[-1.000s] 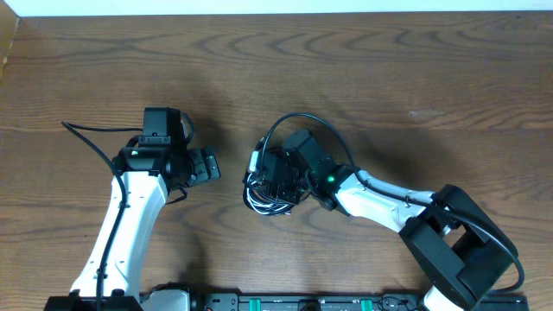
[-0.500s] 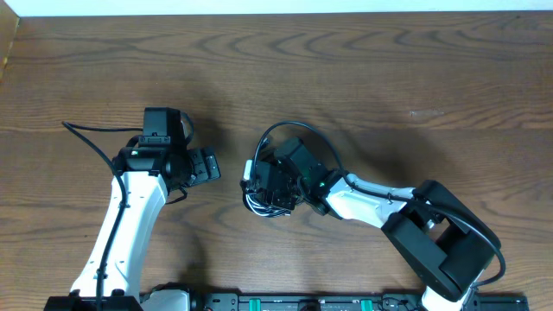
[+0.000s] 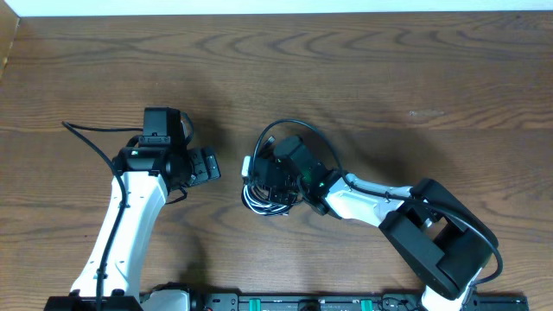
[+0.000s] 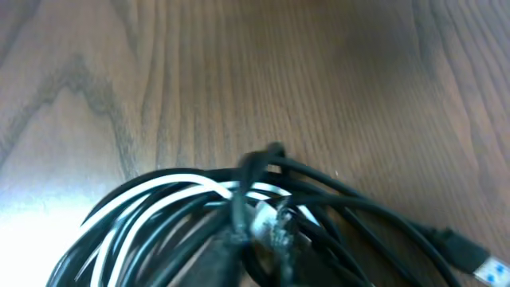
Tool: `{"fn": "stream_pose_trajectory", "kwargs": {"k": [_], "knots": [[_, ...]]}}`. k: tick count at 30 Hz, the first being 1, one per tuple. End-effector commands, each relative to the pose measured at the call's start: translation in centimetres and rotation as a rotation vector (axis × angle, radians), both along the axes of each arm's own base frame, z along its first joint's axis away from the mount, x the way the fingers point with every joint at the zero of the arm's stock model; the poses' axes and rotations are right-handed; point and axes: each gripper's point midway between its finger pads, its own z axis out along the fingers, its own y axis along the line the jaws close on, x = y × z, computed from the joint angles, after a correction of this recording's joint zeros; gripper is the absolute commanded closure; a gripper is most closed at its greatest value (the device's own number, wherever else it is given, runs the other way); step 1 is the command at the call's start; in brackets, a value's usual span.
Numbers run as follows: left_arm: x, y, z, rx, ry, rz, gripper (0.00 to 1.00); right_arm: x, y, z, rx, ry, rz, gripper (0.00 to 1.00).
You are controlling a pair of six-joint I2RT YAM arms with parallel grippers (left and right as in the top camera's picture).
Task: Untangle cables
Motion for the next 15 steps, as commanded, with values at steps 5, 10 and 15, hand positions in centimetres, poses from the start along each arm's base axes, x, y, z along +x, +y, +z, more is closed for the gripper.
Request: {"fn": "stream_pose_trajectory", "kwargs": {"k": [5,10,15], "knots": [[0.3,0.1,0.7,0.000,-0.020,0.010,0.06,0.0,0.4,-0.1,0.007,0.022,-0.016,0.99],[0.1,0.1,0.6,0.000,-0.012,0.010,0.06,0.2,0.5,1.2,0.055,0.084,-0.091,0.99],[0.0,-0.1,0.6,-0.011,-0.008,0.000,0.06,1.0,-0.1,5.1,0.140,0.142,-0.196,0.99]]}}
